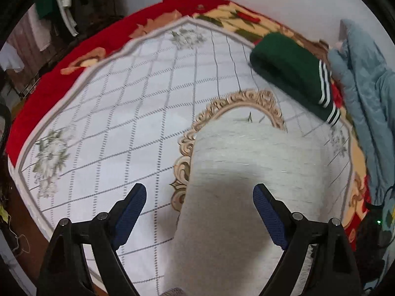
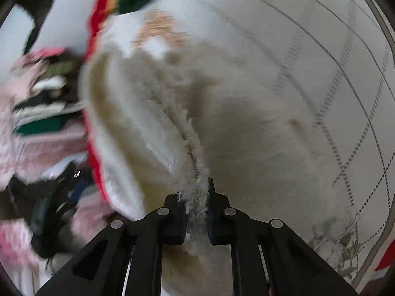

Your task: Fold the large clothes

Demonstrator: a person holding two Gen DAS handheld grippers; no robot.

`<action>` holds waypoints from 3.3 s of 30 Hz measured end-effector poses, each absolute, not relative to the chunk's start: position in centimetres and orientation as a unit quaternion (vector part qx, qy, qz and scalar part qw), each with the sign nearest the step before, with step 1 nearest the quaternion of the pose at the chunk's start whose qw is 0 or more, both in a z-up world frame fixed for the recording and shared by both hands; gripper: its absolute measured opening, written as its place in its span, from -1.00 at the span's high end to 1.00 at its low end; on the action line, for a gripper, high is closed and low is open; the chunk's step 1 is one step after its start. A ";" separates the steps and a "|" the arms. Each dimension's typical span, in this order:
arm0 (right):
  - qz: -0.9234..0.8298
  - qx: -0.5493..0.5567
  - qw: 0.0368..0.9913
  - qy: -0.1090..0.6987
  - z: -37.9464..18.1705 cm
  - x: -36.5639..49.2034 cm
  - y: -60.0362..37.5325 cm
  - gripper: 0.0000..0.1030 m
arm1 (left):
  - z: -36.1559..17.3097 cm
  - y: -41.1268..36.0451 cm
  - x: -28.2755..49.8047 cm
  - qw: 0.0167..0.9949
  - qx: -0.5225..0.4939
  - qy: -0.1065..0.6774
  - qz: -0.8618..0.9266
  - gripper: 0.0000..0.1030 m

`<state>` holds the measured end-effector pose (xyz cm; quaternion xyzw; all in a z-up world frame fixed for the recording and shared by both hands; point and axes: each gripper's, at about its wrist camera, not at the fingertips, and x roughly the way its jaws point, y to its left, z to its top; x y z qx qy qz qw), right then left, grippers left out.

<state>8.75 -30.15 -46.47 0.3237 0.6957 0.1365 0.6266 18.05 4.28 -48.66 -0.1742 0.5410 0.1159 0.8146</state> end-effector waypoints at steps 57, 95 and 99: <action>0.195 0.086 0.646 0.733 -48.8 19.1 -28.8 -1.00 | -57.8 8.6 19.4 0.742 -0.308 0.595 -0.027 -0.70; 0.215 0.473 0.615 0.593 -38.8 27.5 -35.5 -0.08 | -41.3 3.0 41.5 0.813 -0.166 0.524 -0.190 -0.70; 0.198 0.475 0.629 0.583 -37.2 36.6 -38.1 -0.08 | -40.4 0.4 49.9 0.818 -0.155 0.517 -0.200 -0.70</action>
